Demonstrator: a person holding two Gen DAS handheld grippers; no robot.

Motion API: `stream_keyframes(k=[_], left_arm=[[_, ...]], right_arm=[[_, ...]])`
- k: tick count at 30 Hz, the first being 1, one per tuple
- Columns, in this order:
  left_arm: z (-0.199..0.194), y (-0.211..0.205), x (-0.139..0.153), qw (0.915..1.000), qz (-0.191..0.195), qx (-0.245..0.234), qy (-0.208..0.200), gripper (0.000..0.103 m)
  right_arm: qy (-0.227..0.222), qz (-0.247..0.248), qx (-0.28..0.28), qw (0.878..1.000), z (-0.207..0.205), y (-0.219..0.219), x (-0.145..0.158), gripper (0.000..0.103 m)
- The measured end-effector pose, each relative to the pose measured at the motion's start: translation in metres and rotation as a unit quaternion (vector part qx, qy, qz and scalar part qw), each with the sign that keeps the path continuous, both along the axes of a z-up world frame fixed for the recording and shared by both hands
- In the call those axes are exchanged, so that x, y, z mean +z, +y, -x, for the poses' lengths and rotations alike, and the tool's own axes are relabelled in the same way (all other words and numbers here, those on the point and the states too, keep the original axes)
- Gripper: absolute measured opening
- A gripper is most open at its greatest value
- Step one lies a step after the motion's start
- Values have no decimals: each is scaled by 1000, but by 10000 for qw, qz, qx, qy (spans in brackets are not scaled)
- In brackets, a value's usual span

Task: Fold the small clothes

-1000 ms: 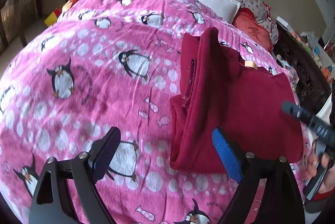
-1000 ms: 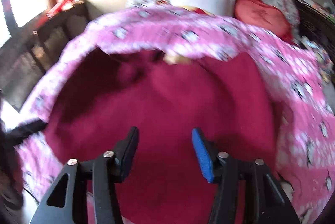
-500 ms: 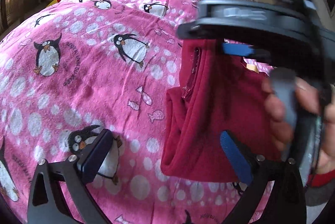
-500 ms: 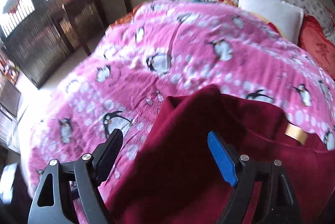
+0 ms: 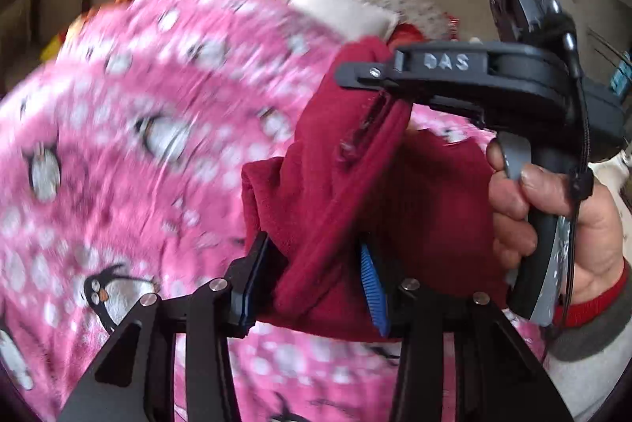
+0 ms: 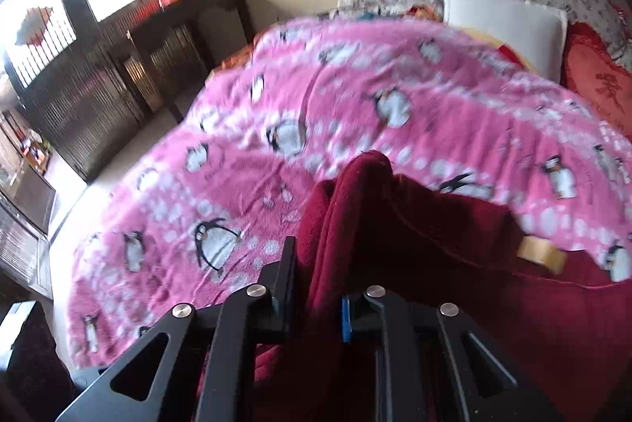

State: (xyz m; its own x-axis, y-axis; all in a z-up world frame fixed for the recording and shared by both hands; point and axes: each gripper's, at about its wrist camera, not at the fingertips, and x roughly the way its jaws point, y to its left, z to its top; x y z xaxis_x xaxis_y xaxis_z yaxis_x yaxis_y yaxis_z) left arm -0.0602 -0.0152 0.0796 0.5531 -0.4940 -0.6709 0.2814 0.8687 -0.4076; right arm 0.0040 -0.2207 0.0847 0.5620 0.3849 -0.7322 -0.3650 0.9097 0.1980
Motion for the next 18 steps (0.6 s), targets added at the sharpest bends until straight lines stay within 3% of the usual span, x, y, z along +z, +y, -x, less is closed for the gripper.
stream_keyframes(k=[4, 9, 14, 18], left_arm=[[22, -35, 42, 9974, 88, -555, -461, 43], [45, -113, 68, 9852, -111, -1528, -764, 43], [55, -192, 45, 9721, -376, -2224, -648, 43], [62, -235, 19, 9645, -720, -2492, -486, 43]], right_arm=[[-407, -191, -374, 9983, 37, -64, 34, 15], [-598, -206, -890, 9940, 69, -137, 51, 14], [-458, 88, -1408, 9889, 80, -195, 35, 13], [-131, 471, -1730, 9837, 65, -222, -10, 13]])
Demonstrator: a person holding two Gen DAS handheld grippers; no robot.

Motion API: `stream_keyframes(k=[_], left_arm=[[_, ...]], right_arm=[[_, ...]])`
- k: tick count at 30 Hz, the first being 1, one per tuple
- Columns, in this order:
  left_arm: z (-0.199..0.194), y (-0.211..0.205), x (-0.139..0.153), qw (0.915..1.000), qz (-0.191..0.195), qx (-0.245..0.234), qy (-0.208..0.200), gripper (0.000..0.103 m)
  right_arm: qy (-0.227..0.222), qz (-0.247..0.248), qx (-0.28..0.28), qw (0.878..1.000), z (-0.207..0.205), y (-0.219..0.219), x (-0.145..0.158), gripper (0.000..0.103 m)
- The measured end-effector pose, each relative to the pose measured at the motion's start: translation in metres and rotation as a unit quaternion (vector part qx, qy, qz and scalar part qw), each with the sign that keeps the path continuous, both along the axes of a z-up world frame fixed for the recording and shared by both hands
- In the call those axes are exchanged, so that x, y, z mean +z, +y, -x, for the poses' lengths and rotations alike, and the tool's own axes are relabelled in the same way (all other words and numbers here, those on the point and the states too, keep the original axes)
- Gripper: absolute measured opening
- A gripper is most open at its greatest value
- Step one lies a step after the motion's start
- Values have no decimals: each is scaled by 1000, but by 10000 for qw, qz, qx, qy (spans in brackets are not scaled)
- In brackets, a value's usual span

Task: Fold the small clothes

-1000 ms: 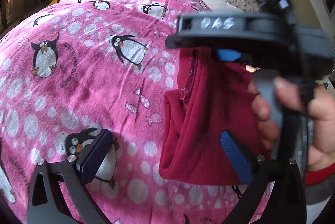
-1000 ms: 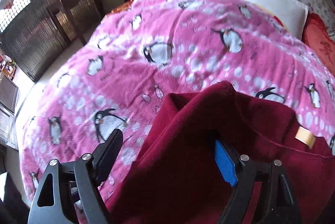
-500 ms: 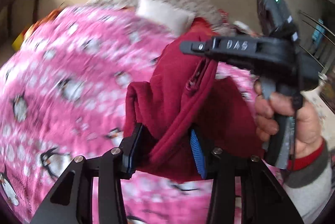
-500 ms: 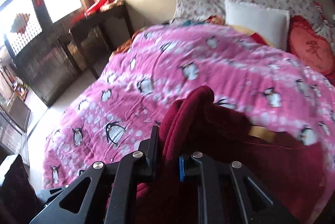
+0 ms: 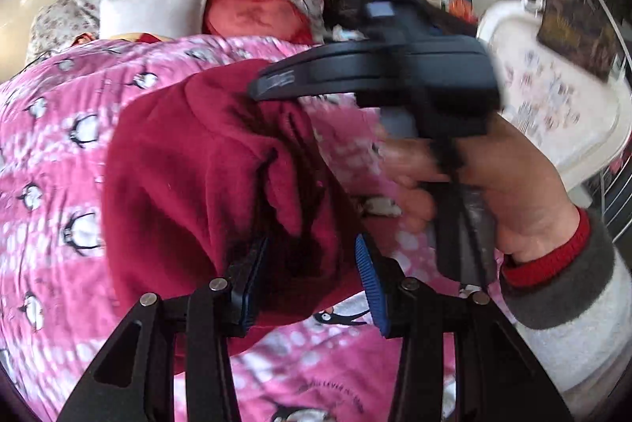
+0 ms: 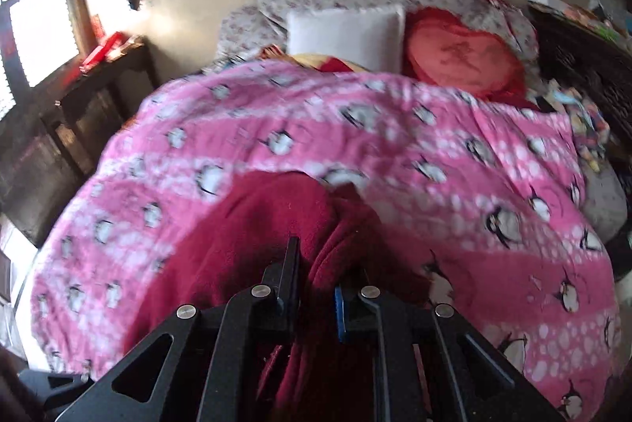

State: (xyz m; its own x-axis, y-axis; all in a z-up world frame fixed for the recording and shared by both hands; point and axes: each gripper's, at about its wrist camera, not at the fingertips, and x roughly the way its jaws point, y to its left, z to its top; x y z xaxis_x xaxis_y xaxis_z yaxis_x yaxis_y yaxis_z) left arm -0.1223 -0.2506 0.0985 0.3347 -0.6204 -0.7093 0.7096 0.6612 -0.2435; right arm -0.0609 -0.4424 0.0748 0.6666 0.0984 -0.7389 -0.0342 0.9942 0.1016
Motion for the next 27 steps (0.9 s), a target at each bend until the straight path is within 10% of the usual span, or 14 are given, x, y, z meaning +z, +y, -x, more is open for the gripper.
stream_keyframes(k=[6, 8, 13, 27], left_arm=[[-3, 33, 30, 9999, 111, -110, 19, 48], [-9, 57, 45, 9996, 101, 178, -217, 71], [-30, 97, 44, 9934, -219, 908, -664, 72], [-28, 87, -16, 9919, -742, 973, -335, 73]], right_arm=[[95, -530, -28, 9985, 0, -29, -15, 19], [1, -557, -183, 9983, 12, -34, -1, 36], [-213, -924, 5, 9955, 66, -23, 26, 73], [108, -1873, 555, 9807, 85, 19, -8, 65]])
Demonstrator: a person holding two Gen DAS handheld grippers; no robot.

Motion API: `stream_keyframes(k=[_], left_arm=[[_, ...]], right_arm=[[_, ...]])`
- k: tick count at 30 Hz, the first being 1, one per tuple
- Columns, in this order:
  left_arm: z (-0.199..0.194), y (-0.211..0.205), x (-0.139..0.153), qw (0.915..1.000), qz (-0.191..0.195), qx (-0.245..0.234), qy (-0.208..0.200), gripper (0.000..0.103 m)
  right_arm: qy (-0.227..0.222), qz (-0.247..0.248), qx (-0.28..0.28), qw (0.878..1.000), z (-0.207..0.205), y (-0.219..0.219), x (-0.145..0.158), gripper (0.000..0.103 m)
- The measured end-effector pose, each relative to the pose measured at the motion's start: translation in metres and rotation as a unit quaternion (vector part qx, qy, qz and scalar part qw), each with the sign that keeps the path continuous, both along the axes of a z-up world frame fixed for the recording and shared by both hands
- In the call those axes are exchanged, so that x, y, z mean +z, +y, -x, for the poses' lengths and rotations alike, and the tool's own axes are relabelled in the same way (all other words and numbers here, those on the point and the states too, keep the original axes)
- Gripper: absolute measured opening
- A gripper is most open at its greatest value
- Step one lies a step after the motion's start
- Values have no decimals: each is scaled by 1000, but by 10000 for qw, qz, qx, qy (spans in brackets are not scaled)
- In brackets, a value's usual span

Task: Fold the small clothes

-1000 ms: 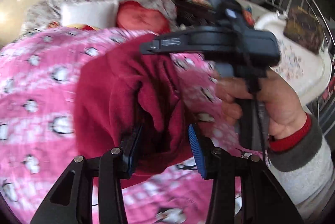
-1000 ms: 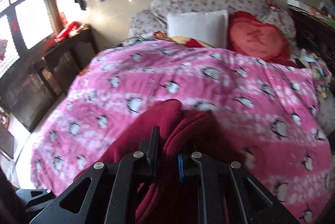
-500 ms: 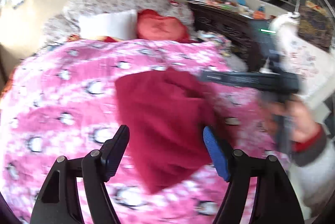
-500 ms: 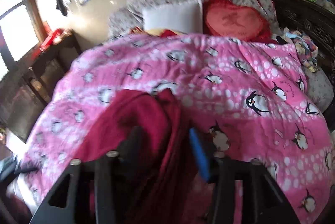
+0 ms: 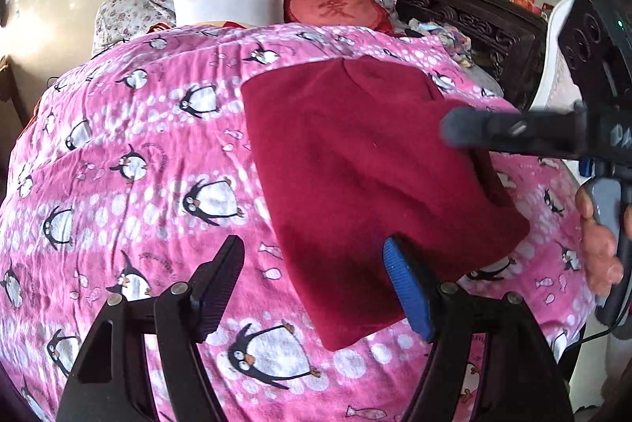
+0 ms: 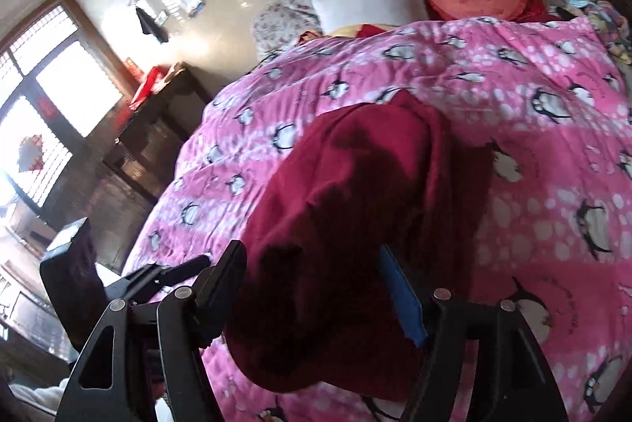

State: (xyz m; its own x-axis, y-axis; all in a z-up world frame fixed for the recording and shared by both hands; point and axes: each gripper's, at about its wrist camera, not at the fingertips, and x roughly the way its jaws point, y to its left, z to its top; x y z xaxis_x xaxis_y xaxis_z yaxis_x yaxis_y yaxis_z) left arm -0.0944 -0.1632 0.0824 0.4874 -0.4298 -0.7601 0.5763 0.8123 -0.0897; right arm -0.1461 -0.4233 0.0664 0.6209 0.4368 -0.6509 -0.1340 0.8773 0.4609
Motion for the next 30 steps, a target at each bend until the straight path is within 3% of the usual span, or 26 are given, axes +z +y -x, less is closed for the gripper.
stream_keyframes(k=[1, 2, 6, 9, 12, 16, 18, 19, 21, 22, 26, 30], left_arm=[[0, -2, -1, 10000, -18, -3, 16, 73], [-1, -4, -2, 10000, -31, -19, 45, 73], [3, -6, 8, 9997, 93, -219, 36, 73], [8, -11, 7, 9994, 46, -351, -8, 76], [6, -22, -14, 9991, -231, -327, 144, 76], [2, -17, -15, 9989, -96, -297, 359, 76], [3, -14, -4, 9992, -77, -310, 235, 76], [5, -14, 2, 9995, -77, -299, 101, 76], [6, -16, 9, 9995, -74, -306, -59, 76], [7, -19, 10, 9994, -74, -322, -87, 76], [5, -31, 6, 9994, -111, -336, -36, 76], [3, -40, -2, 9992, -159, -358, 10, 76]], right_arm=[[60, 127, 138, 9998, -4, 5, -5, 35], [84, 328, 148, 9993, -7, 7, -7, 22], [-280, 563, -141, 9979, 9, -11, 13, 16], [-266, 861, -173, 9958, 17, -15, 15, 16], [183, 960, -165, 9951, 7, -12, -19, 16], [120, 655, -227, 9975, 11, -19, -19, 18], [39, 495, -310, 9983, 15, -24, -10, 26], [-18, 538, -395, 9978, 17, -25, -4, 41], [-140, 709, -536, 9959, 17, -25, 3, 57], [-135, 708, -603, 9956, 14, -25, 3, 61], [55, 234, -993, 9948, -8, -41, -5, 61], [219, 294, -1231, 9917, -32, -47, -15, 61]])
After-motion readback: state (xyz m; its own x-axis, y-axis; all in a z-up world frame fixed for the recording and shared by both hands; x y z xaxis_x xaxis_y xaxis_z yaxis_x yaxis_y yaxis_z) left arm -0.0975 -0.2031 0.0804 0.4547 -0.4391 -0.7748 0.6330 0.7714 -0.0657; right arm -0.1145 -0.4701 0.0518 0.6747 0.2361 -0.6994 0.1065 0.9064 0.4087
